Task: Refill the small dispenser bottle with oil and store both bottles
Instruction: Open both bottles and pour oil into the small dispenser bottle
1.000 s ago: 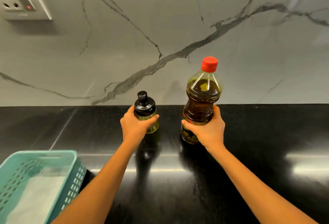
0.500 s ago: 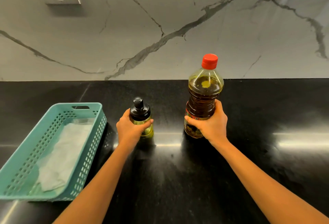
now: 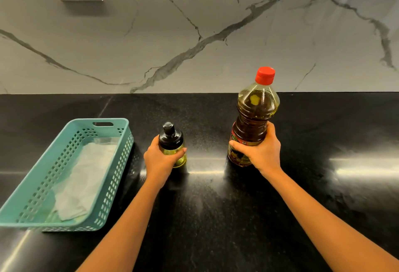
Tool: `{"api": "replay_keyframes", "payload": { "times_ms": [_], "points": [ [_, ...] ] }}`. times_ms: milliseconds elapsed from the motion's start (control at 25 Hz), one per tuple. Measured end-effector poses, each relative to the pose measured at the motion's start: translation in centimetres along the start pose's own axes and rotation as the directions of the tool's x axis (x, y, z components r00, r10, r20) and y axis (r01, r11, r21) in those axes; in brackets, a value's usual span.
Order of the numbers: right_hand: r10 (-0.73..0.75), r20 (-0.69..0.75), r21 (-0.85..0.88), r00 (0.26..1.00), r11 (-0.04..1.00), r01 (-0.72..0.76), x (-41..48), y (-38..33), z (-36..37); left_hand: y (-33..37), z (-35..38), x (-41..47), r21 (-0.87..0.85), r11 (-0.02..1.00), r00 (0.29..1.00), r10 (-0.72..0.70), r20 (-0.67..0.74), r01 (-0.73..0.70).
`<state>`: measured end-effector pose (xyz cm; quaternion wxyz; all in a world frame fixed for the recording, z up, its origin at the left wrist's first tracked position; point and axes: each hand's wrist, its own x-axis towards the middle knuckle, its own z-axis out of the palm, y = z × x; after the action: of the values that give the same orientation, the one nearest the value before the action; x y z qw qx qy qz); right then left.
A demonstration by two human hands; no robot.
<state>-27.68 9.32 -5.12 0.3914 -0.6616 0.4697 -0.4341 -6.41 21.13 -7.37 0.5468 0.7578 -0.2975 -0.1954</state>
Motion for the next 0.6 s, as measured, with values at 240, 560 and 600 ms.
{"api": "replay_keyframes", "payload": {
  "times_ms": [240,560,600],
  "points": [
    [-0.117,-0.149,-0.033,0.982,0.993,0.113,-1.2,-2.3,0.2,1.1,-0.6,-0.7,0.010,1.000,0.998,-0.023,0.060,0.023],
    [-0.728,0.045,-0.282,0.685,0.648,0.707,-1.9,-10.5,4.7,3.3,-2.5,-0.6,0.071,0.996,0.996,0.057,0.068,-0.062],
    [-0.693,0.188,-0.244,0.696,0.653,0.717,-1.8,-10.7,5.7,3.1,-2.6,-0.4,0.090,0.994,0.996,0.053,0.072,-0.060]
  ]
}}
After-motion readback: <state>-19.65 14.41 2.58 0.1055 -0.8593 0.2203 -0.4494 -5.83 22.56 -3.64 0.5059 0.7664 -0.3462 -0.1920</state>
